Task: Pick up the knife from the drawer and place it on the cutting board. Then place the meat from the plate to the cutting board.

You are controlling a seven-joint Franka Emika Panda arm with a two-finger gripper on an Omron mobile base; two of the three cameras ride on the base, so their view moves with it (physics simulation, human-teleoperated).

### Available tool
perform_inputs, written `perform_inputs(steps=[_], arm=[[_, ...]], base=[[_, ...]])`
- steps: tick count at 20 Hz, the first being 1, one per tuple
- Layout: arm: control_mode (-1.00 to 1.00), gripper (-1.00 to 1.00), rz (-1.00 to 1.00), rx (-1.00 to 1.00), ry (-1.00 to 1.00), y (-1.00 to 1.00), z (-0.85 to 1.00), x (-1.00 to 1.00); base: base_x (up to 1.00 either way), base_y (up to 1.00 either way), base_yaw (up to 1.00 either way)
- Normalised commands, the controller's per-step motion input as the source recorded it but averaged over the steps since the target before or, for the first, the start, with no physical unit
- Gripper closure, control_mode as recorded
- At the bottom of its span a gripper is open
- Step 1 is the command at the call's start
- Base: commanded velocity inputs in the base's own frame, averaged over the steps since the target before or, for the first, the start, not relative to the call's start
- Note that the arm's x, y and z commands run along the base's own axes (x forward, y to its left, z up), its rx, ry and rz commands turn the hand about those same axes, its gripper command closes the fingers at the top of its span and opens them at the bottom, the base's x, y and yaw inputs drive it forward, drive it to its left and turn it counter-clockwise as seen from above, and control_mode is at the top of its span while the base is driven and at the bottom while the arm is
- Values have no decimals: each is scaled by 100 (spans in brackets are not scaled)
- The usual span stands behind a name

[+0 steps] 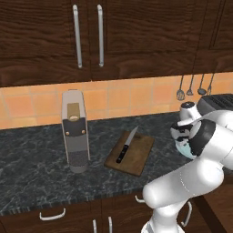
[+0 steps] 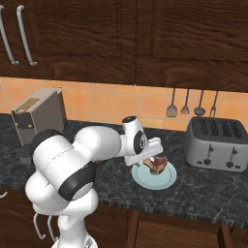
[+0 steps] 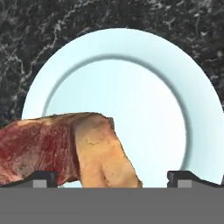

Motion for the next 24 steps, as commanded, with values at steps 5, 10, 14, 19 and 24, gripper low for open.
perform_inputs(steps=[5, 10, 14, 19, 24], arm=[[-100, -100, 1, 0, 0, -18, -2, -6], [-100, -100, 0, 0, -1, -14, 0, -23], [-100, -100, 0, 0, -3, -5, 0, -16], [-100, -100, 0, 0, 0, 2, 0, 0], [-100, 100, 0, 0, 0, 0, 0, 0]], base=[[0, 0, 0], [0, 0, 0], [0, 0, 0], [0, 0, 0], [0, 0, 0]])
